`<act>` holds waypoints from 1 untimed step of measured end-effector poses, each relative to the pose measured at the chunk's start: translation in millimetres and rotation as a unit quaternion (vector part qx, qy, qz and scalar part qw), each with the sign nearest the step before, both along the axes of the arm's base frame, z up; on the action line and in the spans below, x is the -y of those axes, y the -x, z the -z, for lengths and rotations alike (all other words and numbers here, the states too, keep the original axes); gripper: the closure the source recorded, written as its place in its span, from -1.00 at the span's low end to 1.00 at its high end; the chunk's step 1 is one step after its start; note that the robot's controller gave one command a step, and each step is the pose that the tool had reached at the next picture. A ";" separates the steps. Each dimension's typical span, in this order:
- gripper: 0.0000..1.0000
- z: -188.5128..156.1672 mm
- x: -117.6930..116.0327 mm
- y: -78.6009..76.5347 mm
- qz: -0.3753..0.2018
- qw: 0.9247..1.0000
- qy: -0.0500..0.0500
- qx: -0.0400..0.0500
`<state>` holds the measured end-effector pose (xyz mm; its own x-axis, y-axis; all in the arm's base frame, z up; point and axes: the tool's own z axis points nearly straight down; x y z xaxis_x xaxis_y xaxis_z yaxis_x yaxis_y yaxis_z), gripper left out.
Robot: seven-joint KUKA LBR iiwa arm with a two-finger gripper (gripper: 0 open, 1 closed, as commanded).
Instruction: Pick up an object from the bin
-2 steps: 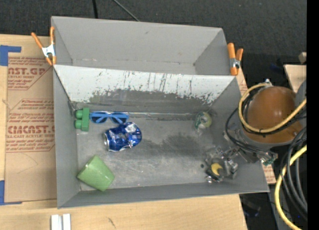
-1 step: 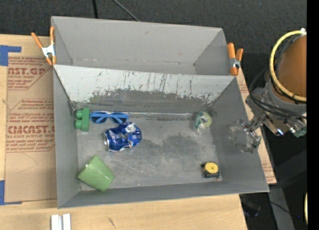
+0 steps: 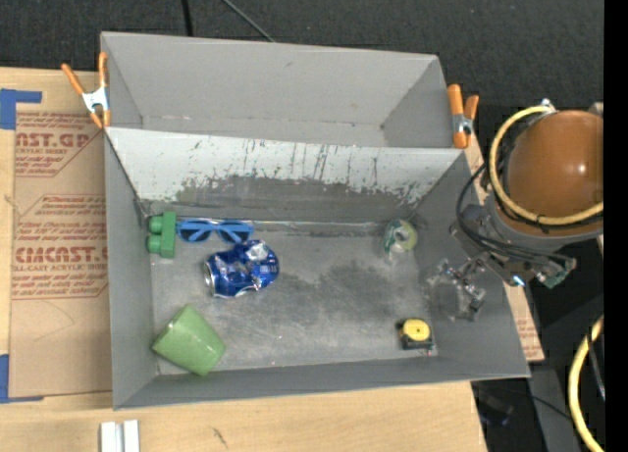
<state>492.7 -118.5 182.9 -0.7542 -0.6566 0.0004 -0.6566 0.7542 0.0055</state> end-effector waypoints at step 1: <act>-1.00 -3.1 0.2 -1.0 0.001 1.000 0.001 0.003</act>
Offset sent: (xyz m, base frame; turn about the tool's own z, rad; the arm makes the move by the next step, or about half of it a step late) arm 0.0000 0.0000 0.0000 0.0000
